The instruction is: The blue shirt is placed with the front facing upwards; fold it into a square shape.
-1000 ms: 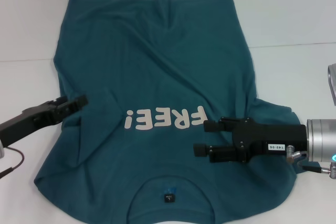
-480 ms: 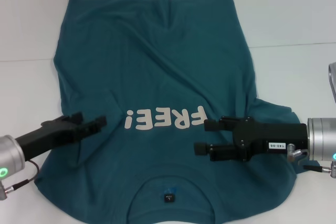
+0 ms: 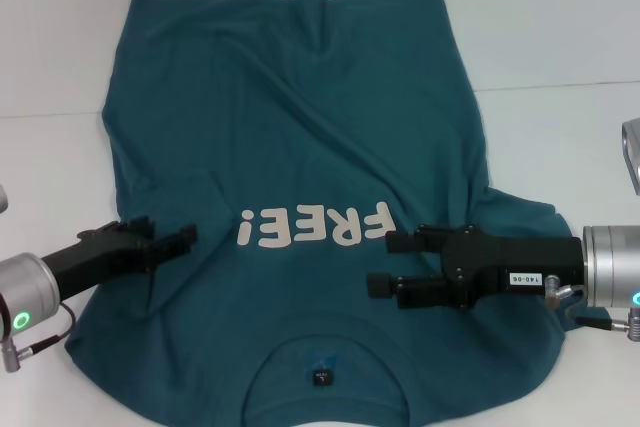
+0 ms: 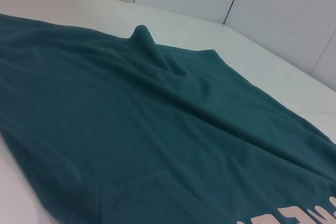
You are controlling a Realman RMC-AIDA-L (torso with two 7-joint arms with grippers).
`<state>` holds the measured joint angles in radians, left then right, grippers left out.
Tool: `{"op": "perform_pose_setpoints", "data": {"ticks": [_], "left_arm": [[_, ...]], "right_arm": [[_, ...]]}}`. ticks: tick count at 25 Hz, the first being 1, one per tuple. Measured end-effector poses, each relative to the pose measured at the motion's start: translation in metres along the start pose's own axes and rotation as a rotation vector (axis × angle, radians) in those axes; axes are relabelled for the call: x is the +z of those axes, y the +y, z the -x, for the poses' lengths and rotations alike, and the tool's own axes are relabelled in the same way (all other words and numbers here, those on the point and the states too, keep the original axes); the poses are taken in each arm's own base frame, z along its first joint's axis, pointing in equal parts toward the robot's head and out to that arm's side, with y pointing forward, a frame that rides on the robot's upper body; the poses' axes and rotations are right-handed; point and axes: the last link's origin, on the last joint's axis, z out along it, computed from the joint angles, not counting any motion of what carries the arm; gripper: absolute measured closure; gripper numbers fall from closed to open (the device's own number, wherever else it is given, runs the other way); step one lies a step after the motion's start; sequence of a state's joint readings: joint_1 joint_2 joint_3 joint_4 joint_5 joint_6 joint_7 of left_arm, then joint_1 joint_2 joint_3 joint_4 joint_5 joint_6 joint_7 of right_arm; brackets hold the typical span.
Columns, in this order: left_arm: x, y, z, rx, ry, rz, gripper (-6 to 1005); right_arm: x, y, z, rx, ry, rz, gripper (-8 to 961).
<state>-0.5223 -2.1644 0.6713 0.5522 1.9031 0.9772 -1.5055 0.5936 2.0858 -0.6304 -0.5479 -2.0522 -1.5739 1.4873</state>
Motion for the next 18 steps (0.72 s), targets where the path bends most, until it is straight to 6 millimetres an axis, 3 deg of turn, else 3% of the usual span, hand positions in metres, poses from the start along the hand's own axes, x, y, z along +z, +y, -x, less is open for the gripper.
{"op": "perform_pose_setpoints", "data": {"ticks": [11, 18], "left_arm": [[0.011, 0.015, 0.004, 0.047, -0.055, 0.057, 162], [0.008, 0.04, 0.003, 0.055, -0.056, 0.23, 165]], "right_arm": [[-0.001, -0.001, 0.001, 0.0, -0.001, -0.003, 39], [-0.004, -0.002, 0.0, -0.001, -0.005, -0.012, 39]]}}
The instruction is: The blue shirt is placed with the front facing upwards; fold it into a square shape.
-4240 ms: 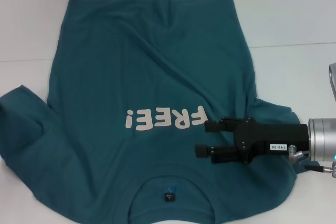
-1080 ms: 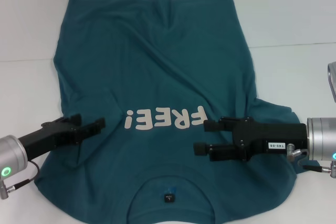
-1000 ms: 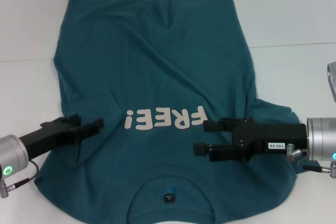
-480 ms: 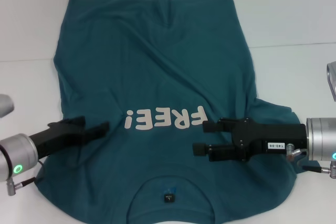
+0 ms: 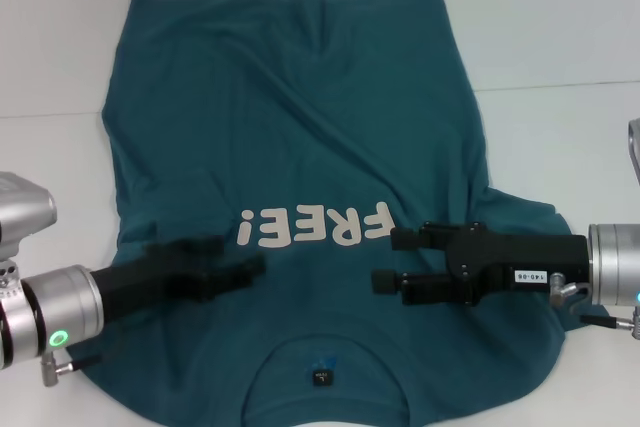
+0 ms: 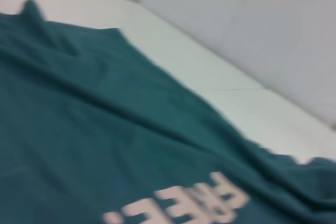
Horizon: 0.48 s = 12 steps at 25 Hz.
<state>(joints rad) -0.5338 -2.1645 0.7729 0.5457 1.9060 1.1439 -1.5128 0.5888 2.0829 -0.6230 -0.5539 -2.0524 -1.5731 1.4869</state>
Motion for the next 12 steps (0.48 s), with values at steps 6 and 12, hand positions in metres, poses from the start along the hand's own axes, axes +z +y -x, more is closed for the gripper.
{"op": "perform_pose_setpoints", "data": {"ticks": [6, 12], "left_arm": [[-0.007, 0.013, -0.007, 0.017, 0.028, 0.103, 168], [-0.01, 0.002, -0.007, 0.019, 0.034, 0.03, 174]], "right_arm": [[-0.001, -0.001, -0.001, -0.002, 0.0, -0.006, 39], [-0.001, -0.001, -0.001, -0.002, -0.005, -0.011, 39]]}}
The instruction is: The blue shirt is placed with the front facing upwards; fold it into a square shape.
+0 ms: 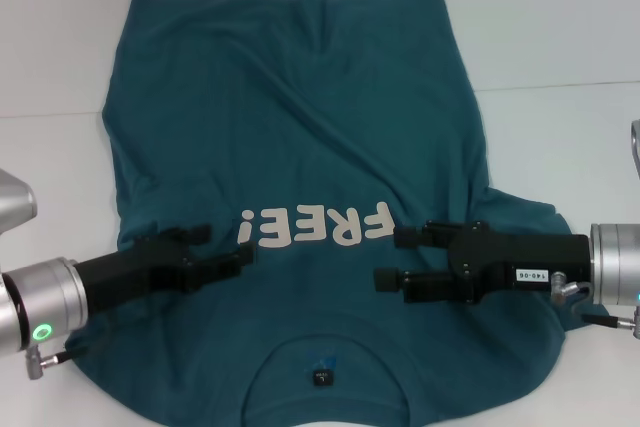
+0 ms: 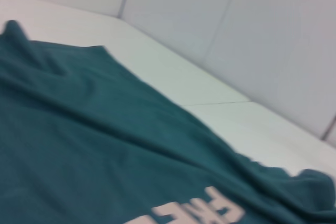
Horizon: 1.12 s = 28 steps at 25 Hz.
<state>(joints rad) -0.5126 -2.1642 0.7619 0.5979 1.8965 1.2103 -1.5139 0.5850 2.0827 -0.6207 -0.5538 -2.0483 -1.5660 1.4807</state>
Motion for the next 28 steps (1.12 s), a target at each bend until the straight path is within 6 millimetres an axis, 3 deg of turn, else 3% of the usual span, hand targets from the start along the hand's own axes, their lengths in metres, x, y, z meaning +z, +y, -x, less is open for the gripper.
{"op": "perform_pose_setpoints", "data": {"ticks": [9, 28], "left_arm": [[0.0, -0.03, 0.007, -0.015, -0.023, -0.22, 190], [-0.002, -0.038, 0.003, -0.014, -0.011, -0.274, 223]], "right_arm": [[0.0, 0.0, 0.001, -0.001, -0.005, 0.0, 38], [0.001, 0.0, 0.002, 0.002, -0.005, 0.002, 38]]}}
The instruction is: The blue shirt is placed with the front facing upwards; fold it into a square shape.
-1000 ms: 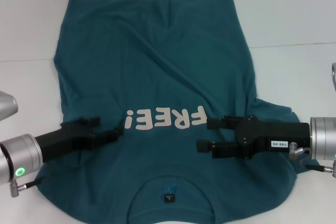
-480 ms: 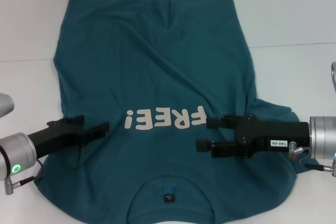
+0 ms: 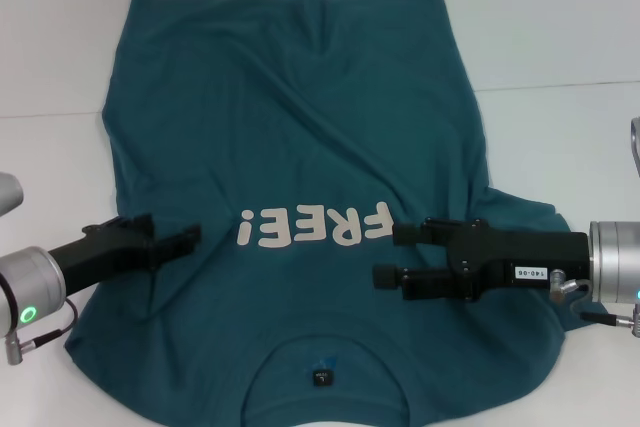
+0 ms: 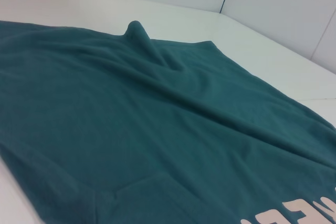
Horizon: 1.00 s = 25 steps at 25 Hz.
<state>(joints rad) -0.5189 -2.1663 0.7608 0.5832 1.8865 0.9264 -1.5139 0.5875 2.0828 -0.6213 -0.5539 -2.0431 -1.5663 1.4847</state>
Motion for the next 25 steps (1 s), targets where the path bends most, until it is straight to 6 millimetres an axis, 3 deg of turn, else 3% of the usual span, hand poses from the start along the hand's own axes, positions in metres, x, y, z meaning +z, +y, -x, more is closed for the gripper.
{"op": "perform_pose_setpoints", "data": {"ticks": [25], "left_arm": [[0.004, 0.008, 0.008, 0.004, -0.031, 0.035, 268]], "right_arm": [[-0.001, 0.0, -0.001, 0.001, 0.0, -0.002, 39]]}}
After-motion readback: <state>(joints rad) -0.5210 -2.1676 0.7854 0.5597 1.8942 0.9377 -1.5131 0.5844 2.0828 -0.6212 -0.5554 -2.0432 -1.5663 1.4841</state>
